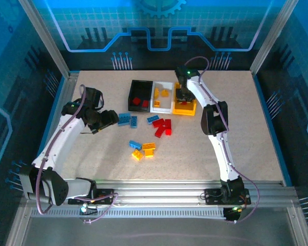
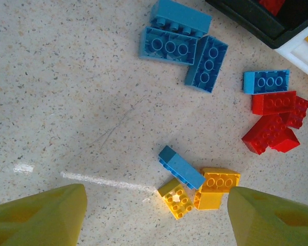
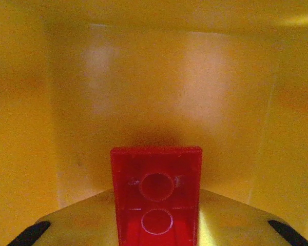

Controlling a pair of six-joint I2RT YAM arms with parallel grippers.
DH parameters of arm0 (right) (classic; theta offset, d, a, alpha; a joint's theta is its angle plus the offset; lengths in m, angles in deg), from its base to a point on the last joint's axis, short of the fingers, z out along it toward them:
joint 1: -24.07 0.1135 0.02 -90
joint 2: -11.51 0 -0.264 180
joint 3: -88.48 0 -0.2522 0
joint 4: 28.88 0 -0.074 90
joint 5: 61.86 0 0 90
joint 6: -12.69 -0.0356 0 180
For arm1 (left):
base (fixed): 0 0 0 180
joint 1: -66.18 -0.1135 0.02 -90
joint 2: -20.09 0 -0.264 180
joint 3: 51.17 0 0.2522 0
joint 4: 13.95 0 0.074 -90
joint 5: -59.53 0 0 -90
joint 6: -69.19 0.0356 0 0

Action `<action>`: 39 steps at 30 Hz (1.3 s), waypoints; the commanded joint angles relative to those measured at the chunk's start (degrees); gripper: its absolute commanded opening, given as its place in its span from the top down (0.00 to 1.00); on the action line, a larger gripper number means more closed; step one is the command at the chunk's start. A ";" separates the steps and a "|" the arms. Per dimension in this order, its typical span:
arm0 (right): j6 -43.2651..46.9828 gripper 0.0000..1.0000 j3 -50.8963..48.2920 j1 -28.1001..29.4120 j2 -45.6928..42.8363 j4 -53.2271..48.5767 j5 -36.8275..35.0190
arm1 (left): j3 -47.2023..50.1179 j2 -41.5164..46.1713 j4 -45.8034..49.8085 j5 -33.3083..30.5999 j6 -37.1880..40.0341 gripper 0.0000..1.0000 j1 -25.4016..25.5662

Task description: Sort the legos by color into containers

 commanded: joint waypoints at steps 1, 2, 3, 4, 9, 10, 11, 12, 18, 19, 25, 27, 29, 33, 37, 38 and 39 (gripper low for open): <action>0.58 0.72 -0.80 1.05 -2.93 0.98 -1.34 | 1.35 1.62 1.44 1.06 1.31 0.27 -0.59; 0.67 0.72 -1.24 1.23 -3.98 1.12 -1.80 | 1.62 1.70 1.21 1.28 1.16 0.27 -0.59; 0.71 0.72 -1.44 1.46 -4.99 0.92 -2.39 | 1.91 1.97 1.01 1.49 1.05 0.27 -0.61; 0.66 0.72 -1.72 1.63 -6.04 0.84 -2.92 | 2.23 2.15 0.79 1.73 0.87 0.27 -0.61; 1.17 0.73 -7.22 3.45 -14.75 4.18 -4.07 | 3.62 2.85 -0.90 2.86 -0.08 0.27 -0.64; 1.54 0.73 -7.90 3.97 -16.01 4.88 -3.92 | 3.99 2.83 -1.25 3.16 -0.30 0.27 -0.63; 1.81 0.73 -8.40 4.63 -16.88 5.36 -3.98 | 4.50 2.73 -1.71 3.47 -0.46 0.26 -0.59; 1.94 0.73 -8.60 5.42 -18.93 5.72 -3.20 | 5.10 2.69 -2.05 3.82 -0.54 0.26 -0.53; 2.02 0.72 -5.52 10.08 -17.99 9.31 16.45 | 9.02 2.54 -4.08 5.11 -1.85 0.25 -0.59; 1.19 0.72 -3.59 10.59 -16.65 8.90 18.77 | 9.49 2.52 -4.34 5.54 -2.03 0.25 -0.65; -2.73 0.72 5.16 13.79 -7.94 9.36 22.85 | 12.66 2.17 -5.25 9.79 -2.22 0.24 -0.57; -4.17 0.72 6.22 14.24 -6.07 10.95 23.25 | 14.18 2.09 -5.65 11.42 -2.26 0.24 -0.35; -5.62 0.72 7.04 14.34 -4.53 12.48 24.19 | 15.46 2.08 -5.94 12.31 -2.30 0.24 0.09; -7.61 0.69 9.64 14.42 -1.40 14.78 24.91 | 17.42 2.26 -6.30 13.22 -2.83 0.24 1.23; -9.09 0.53 11.83 14.34 0.22 16.45 24.28 | 17.54 1.76 -6.65 12.49 -2.51 0.23 1.52; -9.51 0.48 12.12 14.26 0.21 16.67 24.17 | 17.26 1.29 -6.83 12.13 -2.18 0.22 1.51; -9.75 0.45 12.28 14.13 -0.02 16.77 24.21 | 16.94 0.61 -7.07 12.06 -1.96 0.22 1.48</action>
